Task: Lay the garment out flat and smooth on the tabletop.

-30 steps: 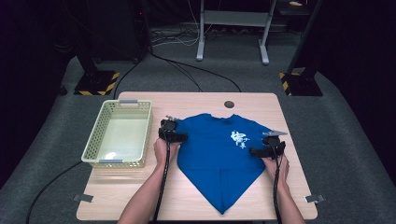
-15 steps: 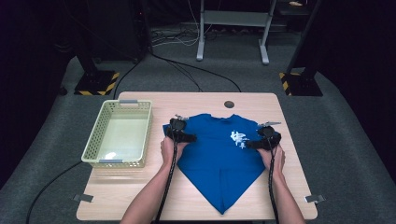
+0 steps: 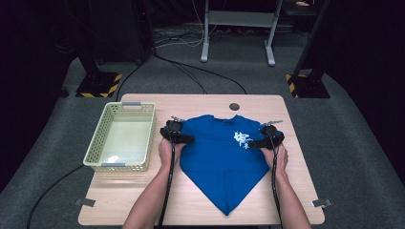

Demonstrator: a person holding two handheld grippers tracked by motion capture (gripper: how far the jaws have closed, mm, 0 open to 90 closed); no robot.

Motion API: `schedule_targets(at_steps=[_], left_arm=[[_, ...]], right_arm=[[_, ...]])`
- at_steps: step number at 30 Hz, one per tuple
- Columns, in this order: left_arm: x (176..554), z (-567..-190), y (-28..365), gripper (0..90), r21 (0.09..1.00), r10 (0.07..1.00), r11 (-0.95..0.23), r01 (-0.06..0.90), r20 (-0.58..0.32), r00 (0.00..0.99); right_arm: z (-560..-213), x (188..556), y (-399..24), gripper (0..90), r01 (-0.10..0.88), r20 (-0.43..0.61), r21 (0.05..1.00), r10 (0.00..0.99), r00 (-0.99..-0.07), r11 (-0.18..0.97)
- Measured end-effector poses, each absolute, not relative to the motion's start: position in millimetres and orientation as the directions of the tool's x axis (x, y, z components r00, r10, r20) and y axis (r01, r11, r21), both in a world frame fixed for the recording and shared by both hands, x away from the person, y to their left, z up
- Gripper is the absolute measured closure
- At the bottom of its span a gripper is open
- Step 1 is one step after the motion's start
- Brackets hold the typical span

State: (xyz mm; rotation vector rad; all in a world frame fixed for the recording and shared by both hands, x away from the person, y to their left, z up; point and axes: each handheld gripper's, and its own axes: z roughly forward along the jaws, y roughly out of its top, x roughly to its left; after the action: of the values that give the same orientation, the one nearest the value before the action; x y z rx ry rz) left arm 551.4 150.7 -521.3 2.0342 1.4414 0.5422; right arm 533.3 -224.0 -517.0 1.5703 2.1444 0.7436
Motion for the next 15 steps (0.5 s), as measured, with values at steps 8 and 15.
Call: schedule_targets(at_steps=[8,15], left_arm=[[551.4,-515.6,155.4,0.0,0.672,0.947,-0.212,0.709,-0.037,0.318],[506.4,-472.2,144.0,0.0,0.764,0.891,-0.214,0.608,-0.102,0.442]], right_arm=[[-515.4,536.7,-224.6,0.0,0.747,0.022,0.628,0.954,-0.300,0.220],[-492.9,499.1,-220.1,0.0,0.673,0.049,0.703,0.928,-0.369,0.231]])
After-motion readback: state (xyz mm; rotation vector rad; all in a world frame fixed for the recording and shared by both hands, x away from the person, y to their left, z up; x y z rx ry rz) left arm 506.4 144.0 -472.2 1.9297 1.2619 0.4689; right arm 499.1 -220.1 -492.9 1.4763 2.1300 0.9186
